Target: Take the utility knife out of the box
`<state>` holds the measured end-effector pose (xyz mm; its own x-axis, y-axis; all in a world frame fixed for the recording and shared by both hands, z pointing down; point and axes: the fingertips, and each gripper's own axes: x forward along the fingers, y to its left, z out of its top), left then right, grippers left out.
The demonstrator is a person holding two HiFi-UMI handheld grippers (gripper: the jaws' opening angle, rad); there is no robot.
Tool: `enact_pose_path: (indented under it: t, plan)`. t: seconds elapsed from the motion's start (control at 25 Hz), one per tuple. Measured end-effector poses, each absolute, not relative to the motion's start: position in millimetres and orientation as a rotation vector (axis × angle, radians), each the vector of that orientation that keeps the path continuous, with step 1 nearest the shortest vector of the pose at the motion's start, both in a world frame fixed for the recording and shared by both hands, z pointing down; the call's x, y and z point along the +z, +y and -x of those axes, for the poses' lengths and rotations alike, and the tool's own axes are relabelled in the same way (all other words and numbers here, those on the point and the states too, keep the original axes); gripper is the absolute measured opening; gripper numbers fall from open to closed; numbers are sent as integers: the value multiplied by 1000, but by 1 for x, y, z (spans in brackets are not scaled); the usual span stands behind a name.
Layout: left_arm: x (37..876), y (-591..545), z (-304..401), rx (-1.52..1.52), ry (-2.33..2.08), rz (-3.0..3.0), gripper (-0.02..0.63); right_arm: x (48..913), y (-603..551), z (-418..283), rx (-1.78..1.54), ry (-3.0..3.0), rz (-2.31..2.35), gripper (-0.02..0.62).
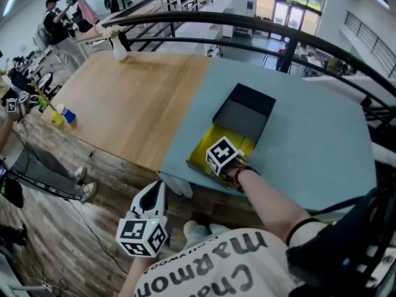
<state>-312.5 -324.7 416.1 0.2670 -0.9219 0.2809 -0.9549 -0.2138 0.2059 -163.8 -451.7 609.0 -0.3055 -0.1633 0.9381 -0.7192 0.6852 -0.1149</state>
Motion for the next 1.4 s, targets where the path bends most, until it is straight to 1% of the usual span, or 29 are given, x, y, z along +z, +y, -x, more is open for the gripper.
enact_pose_path:
  t: [0.4,0.56,0.84,1.12,1.28,1.4]
  plan:
    - [405,-290,285,149,-1760,-2216,2,551,-453,183,756,-2234,-813,83]
    - [401,-270,274,146,-1794,-2205,2,519,-443,184,634,-2433,-803,83]
    - [402,-222,240,99,-1854,-2207,2,448,-403,166,430,-2787,-821,83]
    - [395,-186,217,-23,-1905,-2177,2,404,-341,136,378,-2911,-796,83]
    - [382,-167,206,-116,-1897,-2163,2,388,-298,112,520,-2937,-792,83]
    - [384,-152,196,-120,-1841,-2185,2,388,-271,94,645,-2925,-791,82]
